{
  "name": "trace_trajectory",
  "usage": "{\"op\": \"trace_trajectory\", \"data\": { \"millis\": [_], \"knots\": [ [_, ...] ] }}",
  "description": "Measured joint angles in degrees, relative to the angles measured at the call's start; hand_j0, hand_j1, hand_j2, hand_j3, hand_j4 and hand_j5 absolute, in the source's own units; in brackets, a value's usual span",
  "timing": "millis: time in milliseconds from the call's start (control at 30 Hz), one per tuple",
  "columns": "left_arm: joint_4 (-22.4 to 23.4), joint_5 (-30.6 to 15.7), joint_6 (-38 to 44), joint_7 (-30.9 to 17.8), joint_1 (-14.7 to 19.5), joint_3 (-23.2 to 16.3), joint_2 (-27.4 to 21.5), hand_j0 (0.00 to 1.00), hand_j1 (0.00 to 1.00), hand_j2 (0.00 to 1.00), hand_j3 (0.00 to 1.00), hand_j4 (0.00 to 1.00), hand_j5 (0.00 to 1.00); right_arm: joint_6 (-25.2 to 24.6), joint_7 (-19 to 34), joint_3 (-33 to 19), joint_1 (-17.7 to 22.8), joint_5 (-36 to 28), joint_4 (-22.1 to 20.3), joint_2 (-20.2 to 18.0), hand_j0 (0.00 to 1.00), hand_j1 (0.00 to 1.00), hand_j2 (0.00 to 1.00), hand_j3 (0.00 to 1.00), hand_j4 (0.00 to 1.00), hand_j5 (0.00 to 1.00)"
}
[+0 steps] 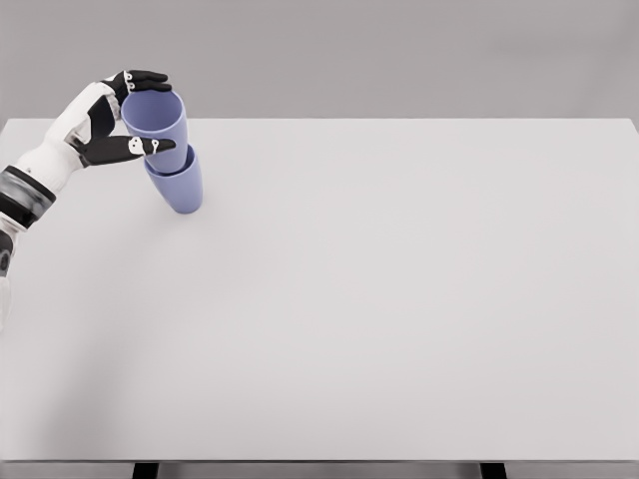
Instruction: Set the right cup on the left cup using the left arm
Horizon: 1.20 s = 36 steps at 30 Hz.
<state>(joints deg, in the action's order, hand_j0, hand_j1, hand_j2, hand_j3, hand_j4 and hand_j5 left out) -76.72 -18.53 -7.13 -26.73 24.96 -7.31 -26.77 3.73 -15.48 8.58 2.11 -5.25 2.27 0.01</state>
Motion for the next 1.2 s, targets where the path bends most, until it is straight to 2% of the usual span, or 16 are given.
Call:
{"op": "trace_trajectory", "data": {
  "millis": [400, 600, 867, 967, 1200],
  "knots": [
    [0.3, 0.2, 0.0, 0.0, 0.0, -0.2, 0.5, 0.72, 0.72, 0.72, 0.72, 0.72, 0.72, 0.0, 0.0, 0.0, 0.0, 0.0, 0.0, 0.0, 1.00, 1.00, 1.00, 1.00, 1.00, 1.00],
    [0.4, 0.4, -0.1, 0.0, 0.0, -0.3, 0.5, 0.84, 0.84, 0.84, 0.84, 0.84, 0.84, 0.0, 0.0, 0.0, 0.0, 0.0, 0.0, 0.0, 1.00, 1.00, 1.00, 1.00, 1.00, 1.00],
    [0.4, 0.5, -0.3, -0.1, 0.0, -0.3, 0.5, 0.86, 0.86, 0.86, 0.86, 0.86, 0.86, 0.0, 0.0, 0.0, 0.0, 0.0, 0.0, 0.0, 1.00, 1.00, 1.00, 1.00, 1.00, 1.00],
    [0.4, 0.5, -0.4, -0.1, 0.0, -0.3, 0.5, 0.90, 0.90, 0.90, 0.90, 0.90, 0.90, 0.0, 0.0, 0.0, 0.0, 0.0, 0.0, 0.0, 1.00, 1.00, 1.00, 1.00, 1.00, 1.00],
    [0.4, 0.5, -0.4, 0.0, 0.0, -0.3, 0.5, 0.90, 0.90, 0.90, 0.90, 0.90, 0.90, 0.0, 0.0, 0.0, 0.0, 0.0, 0.0, 0.0, 1.00, 1.00, 1.00, 1.00, 1.00, 1.00]
  ]
}}
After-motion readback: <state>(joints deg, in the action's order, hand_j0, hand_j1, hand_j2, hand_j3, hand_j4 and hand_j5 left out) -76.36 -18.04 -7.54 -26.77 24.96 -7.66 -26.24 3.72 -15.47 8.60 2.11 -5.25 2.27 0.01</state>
